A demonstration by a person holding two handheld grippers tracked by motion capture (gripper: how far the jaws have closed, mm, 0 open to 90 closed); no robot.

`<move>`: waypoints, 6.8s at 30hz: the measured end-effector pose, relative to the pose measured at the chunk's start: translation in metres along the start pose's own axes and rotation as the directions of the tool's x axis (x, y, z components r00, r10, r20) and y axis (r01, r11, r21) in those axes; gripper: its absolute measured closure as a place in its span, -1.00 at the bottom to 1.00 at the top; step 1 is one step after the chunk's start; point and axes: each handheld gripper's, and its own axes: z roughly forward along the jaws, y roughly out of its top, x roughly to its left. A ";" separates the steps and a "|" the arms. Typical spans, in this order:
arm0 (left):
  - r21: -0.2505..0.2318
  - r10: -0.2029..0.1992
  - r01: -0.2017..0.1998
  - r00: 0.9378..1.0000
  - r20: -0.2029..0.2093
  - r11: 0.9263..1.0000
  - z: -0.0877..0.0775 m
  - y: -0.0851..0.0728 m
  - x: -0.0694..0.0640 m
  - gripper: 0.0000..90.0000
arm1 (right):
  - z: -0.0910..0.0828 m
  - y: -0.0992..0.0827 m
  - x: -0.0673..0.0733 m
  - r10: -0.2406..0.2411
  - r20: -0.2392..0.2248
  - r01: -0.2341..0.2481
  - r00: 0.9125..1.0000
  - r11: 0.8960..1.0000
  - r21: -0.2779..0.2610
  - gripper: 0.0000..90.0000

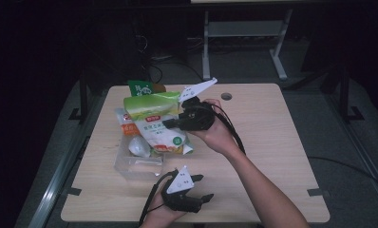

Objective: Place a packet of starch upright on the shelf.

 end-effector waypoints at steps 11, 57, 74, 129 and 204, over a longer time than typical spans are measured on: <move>0.008 0.001 -0.001 1.000 -0.017 1.000 -0.008 -0.002 -0.003 -0.27 | 0.032 0.009 0.008 -0.001 -0.050 0.001 0.999 1.000 -0.004 0.98; 0.019 0.002 -0.002 1.000 -0.030 1.000 -0.014 -0.013 -0.007 -0.28 | 0.116 -0.020 0.015 0.016 -0.118 -0.005 0.993 0.996 0.089 0.71; 0.020 0.004 -0.003 0.999 -0.047 1.000 -0.011 -0.012 -0.002 -0.29 | 0.102 -0.020 0.016 0.002 -0.108 0.010 0.994 0.993 0.115 0.90; 0.025 -0.007 0.009 0.999 -0.052 1.000 -0.009 -0.011 0.001 -0.34 | 0.079 -0.039 0.007 0.025 -0.138 -0.010 0.990 0.993 0.114 0.59; 0.014 -0.020 0.021 0.995 -0.097 1.000 -0.008 -0.002 0.019 -0.40 | -0.099 -0.139 -0.059 0.270 0.146 -0.280 0.952 0.958 0.056 -0.10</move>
